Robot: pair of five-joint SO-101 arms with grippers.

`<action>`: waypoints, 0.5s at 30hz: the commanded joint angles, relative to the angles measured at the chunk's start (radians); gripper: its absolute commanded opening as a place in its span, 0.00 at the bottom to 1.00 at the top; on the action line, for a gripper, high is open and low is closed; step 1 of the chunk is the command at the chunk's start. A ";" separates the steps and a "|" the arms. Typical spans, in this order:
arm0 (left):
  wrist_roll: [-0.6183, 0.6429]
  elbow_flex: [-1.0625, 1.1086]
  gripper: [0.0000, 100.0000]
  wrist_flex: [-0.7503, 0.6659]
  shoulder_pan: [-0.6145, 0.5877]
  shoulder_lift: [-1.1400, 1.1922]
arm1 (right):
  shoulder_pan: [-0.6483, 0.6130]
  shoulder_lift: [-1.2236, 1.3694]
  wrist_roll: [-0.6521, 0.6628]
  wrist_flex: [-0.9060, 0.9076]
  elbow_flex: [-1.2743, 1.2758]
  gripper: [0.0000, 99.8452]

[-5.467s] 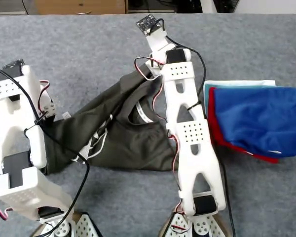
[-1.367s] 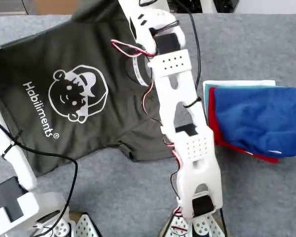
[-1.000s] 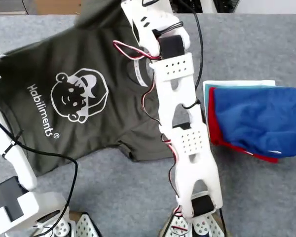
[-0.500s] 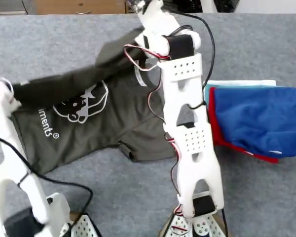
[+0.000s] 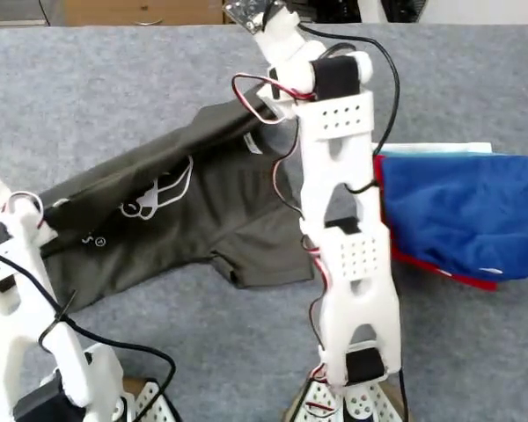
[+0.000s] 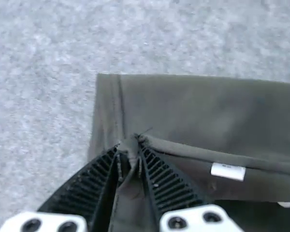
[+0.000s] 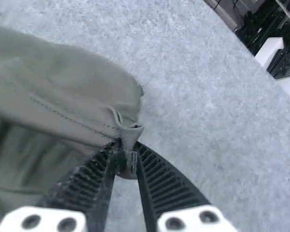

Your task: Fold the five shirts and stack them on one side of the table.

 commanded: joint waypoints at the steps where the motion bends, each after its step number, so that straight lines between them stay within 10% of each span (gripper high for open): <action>1: -0.032 -0.002 0.02 -0.017 -0.044 -0.025 | -0.007 -0.179 0.011 0.017 0.217 0.00; 15: -0.046 0.034 0.02 -0.035 -0.068 -0.024 | 0.053 -0.496 0.032 -0.072 0.868 0.00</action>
